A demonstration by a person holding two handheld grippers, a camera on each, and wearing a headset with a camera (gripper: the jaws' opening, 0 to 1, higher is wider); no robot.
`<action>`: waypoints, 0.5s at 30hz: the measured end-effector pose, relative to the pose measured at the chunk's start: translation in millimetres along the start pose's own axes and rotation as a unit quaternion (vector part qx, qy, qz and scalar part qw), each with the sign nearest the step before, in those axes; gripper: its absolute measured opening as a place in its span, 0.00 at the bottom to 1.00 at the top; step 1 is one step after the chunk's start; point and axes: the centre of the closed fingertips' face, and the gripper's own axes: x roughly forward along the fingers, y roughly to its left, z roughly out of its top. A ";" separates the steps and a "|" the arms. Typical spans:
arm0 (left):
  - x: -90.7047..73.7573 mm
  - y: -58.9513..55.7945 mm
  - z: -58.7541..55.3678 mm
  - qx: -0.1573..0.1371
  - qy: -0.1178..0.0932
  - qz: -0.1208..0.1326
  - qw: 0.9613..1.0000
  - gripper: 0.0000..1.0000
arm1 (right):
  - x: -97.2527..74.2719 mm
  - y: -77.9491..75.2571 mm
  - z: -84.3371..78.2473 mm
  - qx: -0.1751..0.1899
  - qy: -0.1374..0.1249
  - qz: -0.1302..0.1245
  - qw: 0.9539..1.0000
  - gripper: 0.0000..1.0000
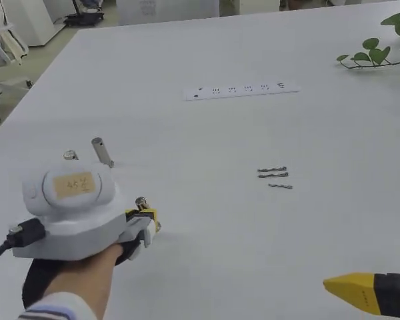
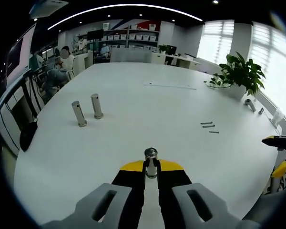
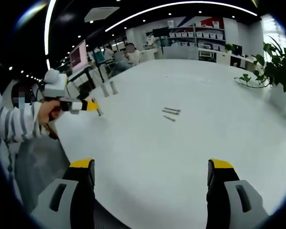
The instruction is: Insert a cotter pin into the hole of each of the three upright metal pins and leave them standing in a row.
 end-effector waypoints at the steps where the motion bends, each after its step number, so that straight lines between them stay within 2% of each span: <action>1: 0.9 -2.4 -2.8 -0.007 0.006 0.005 1.000 0.07 | -0.1 -0.4 -0.1 0.001 0.000 0.001 1.000 1.00; 3: 2.4 -2.9 -4.5 -0.014 0.006 0.009 1.000 0.07 | -0.2 -1.2 -0.3 0.003 0.001 0.002 1.000 1.00; 6: 4.6 -3.0 -9.3 -0.008 0.009 0.019 1.000 0.07 | -0.5 -2.7 -2.1 -0.002 0.005 0.001 1.000 1.00; 9: 6.0 -0.4 -13.8 -0.025 0.009 0.028 0.999 0.07 | -1.7 -2.3 -3.0 -0.002 0.005 0.006 1.000 1.00; 14: 8.2 -2.7 -22.0 -0.012 0.018 0.031 0.999 0.07 | -2.2 -5.7 -8.2 -0.003 0.011 0.007 1.000 0.99; 15: 7.3 -3.2 -20.9 -0.011 0.013 0.032 0.999 0.07 | -2.0 -6.2 -8.8 -0.003 0.012 0.007 1.000 0.99</action>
